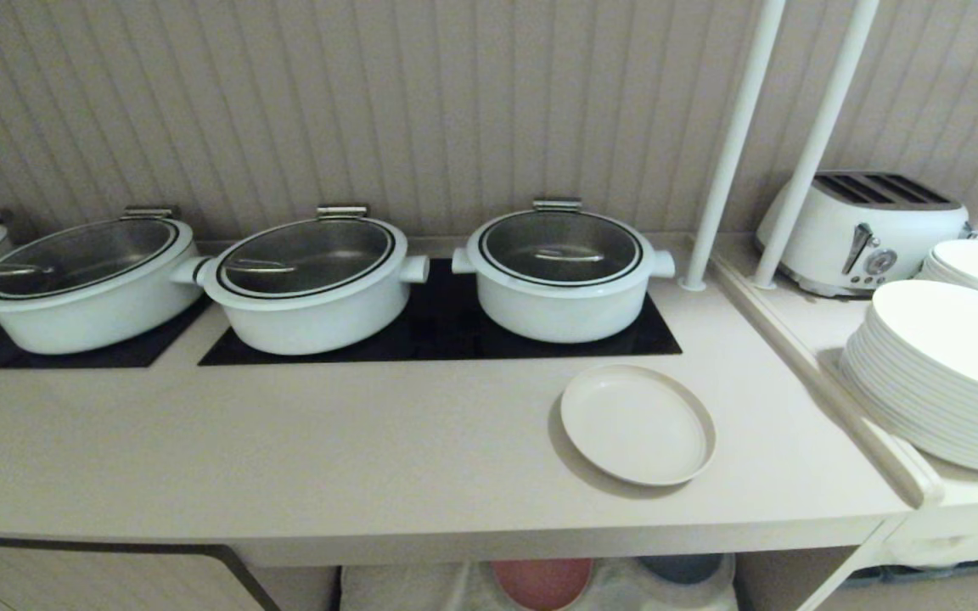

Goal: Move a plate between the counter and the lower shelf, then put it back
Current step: Pick up the plate

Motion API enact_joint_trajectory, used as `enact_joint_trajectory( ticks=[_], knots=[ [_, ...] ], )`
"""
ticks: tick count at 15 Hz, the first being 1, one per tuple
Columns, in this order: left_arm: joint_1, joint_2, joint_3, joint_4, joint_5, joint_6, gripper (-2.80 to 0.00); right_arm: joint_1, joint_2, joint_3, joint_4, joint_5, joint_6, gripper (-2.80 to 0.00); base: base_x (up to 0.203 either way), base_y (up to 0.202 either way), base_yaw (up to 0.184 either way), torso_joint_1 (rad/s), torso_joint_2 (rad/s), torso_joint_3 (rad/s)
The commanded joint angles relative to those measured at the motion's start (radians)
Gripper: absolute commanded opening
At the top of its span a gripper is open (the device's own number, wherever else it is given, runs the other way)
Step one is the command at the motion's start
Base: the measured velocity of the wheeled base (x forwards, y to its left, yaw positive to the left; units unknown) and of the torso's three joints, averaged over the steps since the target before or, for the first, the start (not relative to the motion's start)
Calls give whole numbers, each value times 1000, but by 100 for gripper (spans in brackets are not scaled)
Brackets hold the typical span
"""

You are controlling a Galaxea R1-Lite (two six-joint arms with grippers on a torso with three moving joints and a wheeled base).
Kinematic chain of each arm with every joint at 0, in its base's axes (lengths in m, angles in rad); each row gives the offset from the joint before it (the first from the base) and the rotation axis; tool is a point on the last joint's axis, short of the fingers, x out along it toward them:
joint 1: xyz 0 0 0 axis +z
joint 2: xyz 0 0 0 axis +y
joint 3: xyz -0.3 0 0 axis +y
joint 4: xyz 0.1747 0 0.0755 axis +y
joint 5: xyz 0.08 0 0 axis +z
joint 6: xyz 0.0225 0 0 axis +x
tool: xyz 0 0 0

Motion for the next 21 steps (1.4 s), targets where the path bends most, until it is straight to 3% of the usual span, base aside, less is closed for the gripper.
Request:
enact_joint_trajectory(
  ticks=[1, 21],
  knots=[
    [0, 0, 0, 0, 0, -1, -280, 1, 1, 1, 0, 0, 0, -280, 0, 0, 0, 0, 0, 0],
    [0, 0, 0, 0, 0, -1, -280, 0, 1, 1, -2, -2, 3, -280, 0, 0, 0, 0, 0, 0]
  ],
)
